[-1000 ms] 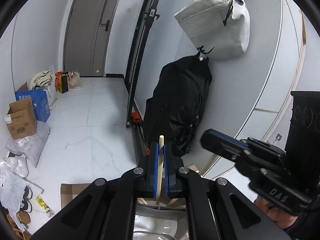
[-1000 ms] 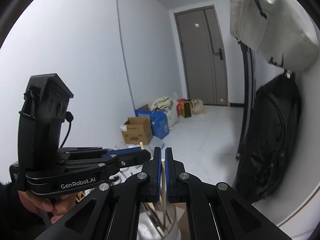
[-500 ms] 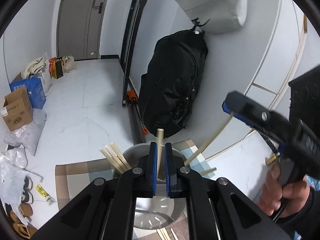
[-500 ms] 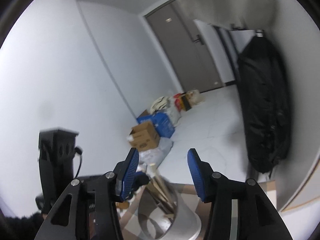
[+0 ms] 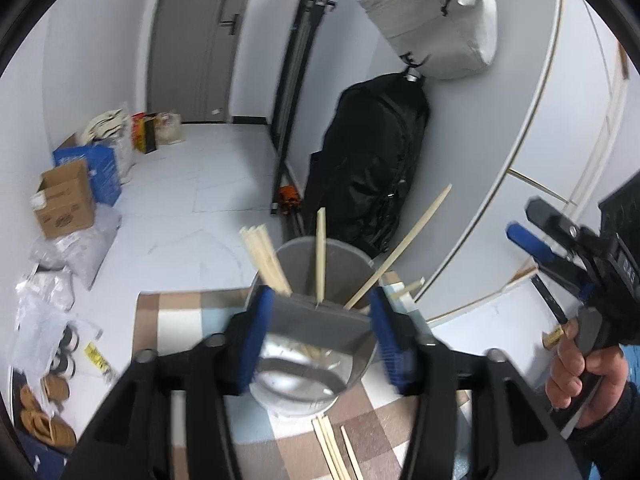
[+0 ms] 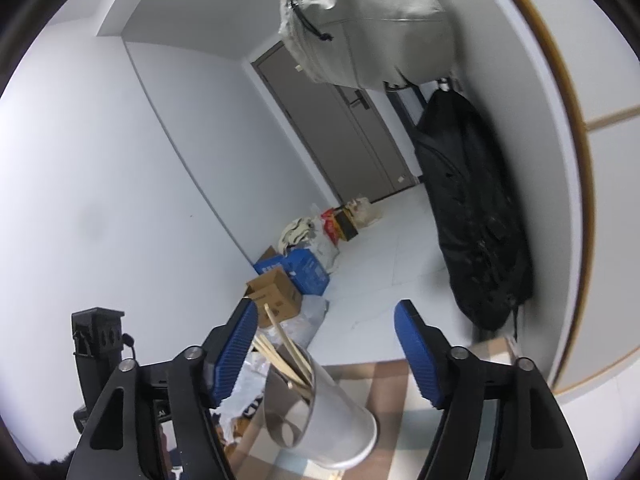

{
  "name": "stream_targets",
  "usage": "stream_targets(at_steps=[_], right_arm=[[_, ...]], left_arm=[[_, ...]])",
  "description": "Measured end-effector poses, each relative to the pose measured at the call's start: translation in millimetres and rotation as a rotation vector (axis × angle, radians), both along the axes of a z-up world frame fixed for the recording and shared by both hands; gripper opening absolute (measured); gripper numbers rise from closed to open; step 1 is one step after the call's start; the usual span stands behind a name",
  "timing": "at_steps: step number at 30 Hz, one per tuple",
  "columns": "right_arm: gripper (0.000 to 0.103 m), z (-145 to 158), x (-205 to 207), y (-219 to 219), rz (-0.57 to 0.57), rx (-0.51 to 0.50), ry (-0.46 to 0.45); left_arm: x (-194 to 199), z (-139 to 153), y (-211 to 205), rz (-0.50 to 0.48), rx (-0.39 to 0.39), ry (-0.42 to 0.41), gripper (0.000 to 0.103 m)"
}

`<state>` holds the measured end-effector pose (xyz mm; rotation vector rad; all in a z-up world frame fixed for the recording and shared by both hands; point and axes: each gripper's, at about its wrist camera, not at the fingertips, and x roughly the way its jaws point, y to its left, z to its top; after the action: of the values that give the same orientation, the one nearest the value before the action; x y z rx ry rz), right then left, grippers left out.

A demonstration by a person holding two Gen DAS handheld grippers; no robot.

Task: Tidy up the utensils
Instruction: 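Open both tools to drop the sticks into the holder, then move both tools down to the loose sticks beside the holder base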

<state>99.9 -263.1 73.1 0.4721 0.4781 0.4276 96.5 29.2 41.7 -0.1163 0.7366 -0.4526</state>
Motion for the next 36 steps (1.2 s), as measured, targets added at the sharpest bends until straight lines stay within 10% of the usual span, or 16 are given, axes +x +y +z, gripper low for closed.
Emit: stream_targets(at_steps=[18,36], right_arm=[[0.090,-82,-30,40,0.126,-0.132,0.276],[0.090,-114,-39,30,0.132,-0.179,0.416]], left_arm=[[-49,-64,1,0.137,0.080,0.072,0.067],[-27,-138,-24,0.118,0.246,0.351,0.067]])
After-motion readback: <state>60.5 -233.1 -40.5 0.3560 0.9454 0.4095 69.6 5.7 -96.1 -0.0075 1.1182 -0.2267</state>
